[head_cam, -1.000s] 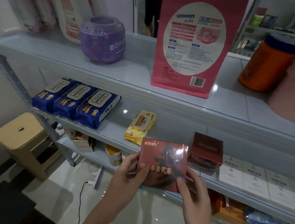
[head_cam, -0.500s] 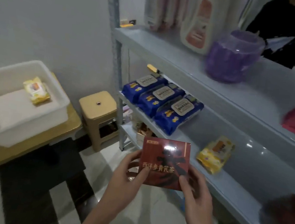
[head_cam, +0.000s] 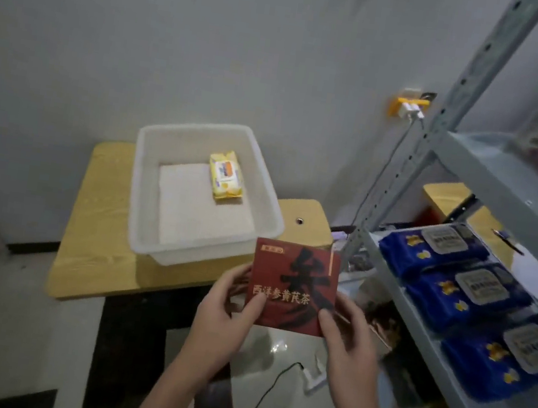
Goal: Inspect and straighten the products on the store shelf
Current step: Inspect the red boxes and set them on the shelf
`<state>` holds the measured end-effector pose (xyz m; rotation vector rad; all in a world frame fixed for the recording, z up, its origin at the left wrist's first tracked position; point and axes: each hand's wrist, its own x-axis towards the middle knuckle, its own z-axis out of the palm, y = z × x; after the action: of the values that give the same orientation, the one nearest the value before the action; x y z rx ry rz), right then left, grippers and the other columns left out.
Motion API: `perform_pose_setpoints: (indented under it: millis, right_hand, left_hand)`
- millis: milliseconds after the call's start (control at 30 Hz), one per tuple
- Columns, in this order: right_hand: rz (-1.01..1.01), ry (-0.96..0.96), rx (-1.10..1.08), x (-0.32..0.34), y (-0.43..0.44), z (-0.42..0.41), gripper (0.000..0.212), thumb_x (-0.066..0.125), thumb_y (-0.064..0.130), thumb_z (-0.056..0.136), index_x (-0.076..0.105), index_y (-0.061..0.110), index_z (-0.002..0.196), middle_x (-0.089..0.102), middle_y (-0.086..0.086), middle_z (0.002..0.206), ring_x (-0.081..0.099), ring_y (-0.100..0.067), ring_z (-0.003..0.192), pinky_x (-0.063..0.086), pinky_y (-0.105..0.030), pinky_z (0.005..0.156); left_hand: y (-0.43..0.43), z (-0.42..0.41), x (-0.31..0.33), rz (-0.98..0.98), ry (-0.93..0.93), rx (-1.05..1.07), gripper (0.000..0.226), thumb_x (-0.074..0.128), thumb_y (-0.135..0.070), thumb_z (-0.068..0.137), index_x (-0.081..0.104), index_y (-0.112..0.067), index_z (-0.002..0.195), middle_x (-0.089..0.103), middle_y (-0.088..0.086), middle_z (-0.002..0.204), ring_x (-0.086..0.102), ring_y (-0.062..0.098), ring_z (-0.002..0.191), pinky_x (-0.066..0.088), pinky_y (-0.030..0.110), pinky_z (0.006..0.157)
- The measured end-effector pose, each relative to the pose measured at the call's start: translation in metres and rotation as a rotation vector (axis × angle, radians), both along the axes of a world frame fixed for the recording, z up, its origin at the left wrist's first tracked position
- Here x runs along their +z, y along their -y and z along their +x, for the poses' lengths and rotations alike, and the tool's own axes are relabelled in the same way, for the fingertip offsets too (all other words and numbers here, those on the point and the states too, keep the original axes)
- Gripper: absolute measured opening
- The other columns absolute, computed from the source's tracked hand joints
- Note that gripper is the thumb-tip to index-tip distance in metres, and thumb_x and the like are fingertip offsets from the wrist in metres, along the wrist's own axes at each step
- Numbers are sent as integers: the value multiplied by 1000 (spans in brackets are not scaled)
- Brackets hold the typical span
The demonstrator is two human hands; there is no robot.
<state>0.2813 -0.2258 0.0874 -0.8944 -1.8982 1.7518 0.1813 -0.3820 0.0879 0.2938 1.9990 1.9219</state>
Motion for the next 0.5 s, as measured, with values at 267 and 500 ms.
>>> perform_pose_setpoints:
  millis: [267, 500]
  right_hand:
    - [25, 13, 253, 0, 22, -104, 31, 66, 20, 98, 64, 34, 126, 70, 15, 119, 67, 2, 106, 57, -21, 85]
    - [-28, -32, 362, -10, 6, -193, 30, 66, 13, 98, 66, 26, 125, 71, 9, 119, 67, 3, 105, 55, -14, 83]
  left_hand:
    - [40, -64, 0, 21, 17, 257, 41, 70, -17, 95, 60, -38, 129, 69, -17, 120, 66, 0, 109, 57, 21, 83]
    - [27, -134, -8, -3, -14, 370, 39, 68, -16, 96, 62, -35, 130, 69, -17, 124, 65, 6, 117, 58, 28, 91]
